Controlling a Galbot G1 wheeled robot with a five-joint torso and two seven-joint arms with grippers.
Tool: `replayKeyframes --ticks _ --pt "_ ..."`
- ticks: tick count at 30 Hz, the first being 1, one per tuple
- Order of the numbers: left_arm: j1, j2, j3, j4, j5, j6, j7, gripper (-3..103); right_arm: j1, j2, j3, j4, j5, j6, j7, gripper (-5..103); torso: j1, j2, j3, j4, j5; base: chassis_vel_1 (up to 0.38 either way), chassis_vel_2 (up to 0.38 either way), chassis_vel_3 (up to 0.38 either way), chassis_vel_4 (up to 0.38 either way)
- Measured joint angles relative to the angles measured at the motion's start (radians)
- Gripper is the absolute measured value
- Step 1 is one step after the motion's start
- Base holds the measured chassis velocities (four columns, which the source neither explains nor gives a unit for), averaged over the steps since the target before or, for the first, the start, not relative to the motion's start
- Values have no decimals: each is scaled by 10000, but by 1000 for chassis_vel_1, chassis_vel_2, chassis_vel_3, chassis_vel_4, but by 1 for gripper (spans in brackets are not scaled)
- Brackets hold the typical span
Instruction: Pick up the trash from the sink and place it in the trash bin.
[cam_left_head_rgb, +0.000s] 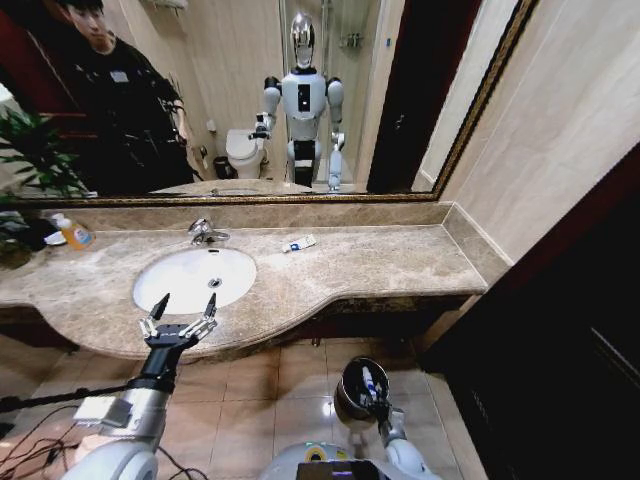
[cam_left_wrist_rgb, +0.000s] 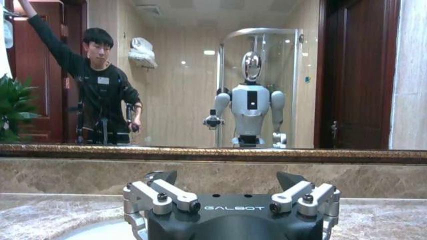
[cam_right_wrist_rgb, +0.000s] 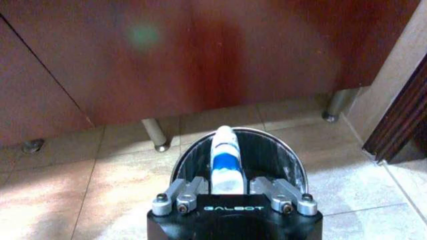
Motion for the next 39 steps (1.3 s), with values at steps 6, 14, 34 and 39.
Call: replayKeyframes --ticks 6,14,34,39 --pt "0 0 0 0 0 1 0 100 -43 86 -18 260 0 -14 243 46 0 0 0 0 0 0 0 0 0" --pt "0 0 0 0 0 1 0 100 -42 94 -26 304 -35 29 357 73 0 0 0 0 0 0 0 0 0" --pt "0 0 0 0 0 0 0 100 -163 182 -39 590 -29 34 612 100 -2 1 0 0 0 0 0 0 0" --pt "0 0 0 0 0 1 0 100 -576 112 -50 1455 -39 23 897 100 -2 0 0 0 0 0 0 0 0"
